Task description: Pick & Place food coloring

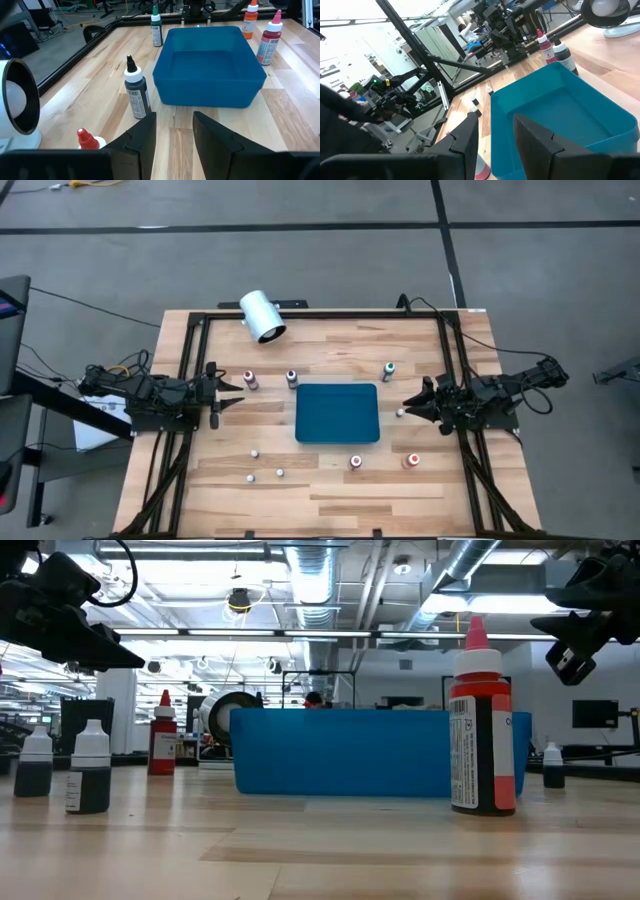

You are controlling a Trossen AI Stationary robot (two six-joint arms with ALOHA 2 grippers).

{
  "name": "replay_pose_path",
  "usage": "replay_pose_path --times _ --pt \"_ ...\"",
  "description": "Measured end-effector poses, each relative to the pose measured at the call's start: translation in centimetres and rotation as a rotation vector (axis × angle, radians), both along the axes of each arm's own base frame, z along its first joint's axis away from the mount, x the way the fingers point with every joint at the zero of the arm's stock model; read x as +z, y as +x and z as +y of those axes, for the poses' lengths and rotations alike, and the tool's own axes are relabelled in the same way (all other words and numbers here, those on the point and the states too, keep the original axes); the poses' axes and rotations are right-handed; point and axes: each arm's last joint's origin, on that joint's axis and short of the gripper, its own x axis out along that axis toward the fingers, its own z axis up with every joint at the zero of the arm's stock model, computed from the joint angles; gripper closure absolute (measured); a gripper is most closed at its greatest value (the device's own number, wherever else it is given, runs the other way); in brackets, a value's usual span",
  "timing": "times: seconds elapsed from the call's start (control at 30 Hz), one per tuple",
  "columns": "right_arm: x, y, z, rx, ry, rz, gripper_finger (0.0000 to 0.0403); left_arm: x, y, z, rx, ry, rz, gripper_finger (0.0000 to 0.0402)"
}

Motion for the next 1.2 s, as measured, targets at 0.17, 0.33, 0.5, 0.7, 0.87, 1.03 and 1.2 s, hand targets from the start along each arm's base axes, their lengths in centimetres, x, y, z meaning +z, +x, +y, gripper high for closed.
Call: replay_pose_path --times 0.17,0.33,0.5,0.7,0.87,1.03,1.2 --pt "0.01 0.0 0.0 0.0 0.0 0.0 0.029 0.0 0.0 0.0 0.0 0.0 0.0 0.028" --pt "0.0 0.0 0.0 0.0 0.0 0.0 0.029 0.0 0.0 0.0 0.0 -0.001 0.0 0.028" --pt "0.0 0.0 0.0 0.0 0.0 0.0 0.029 0.0 0.0 0.0 0.002 -0.003 -0.001 0.028" --pt "0.02 0.0 0.0 -0.002 0.001 -0.003 0.029 0.01 0.0 0.0 0.003 -0.009 -0.002 0.028" --pt "0.04 0.01 0.0 -0.002 0.001 -0.004 0.029 0.0 0.0 0.0 0.003 -0.01 -0.002 0.028" --pt "0.32 0.07 -0.01 -0.01 0.017 -0.046 0.029 0.01 0.0 0.0 0.004 -0.009 -0.002 0.028" --pt "0.94 0.08 -0.13 -0.053 0.038 -0.107 0.029 0.01 0.0 0.0 0.004 -0.009 -0.002 0.028"
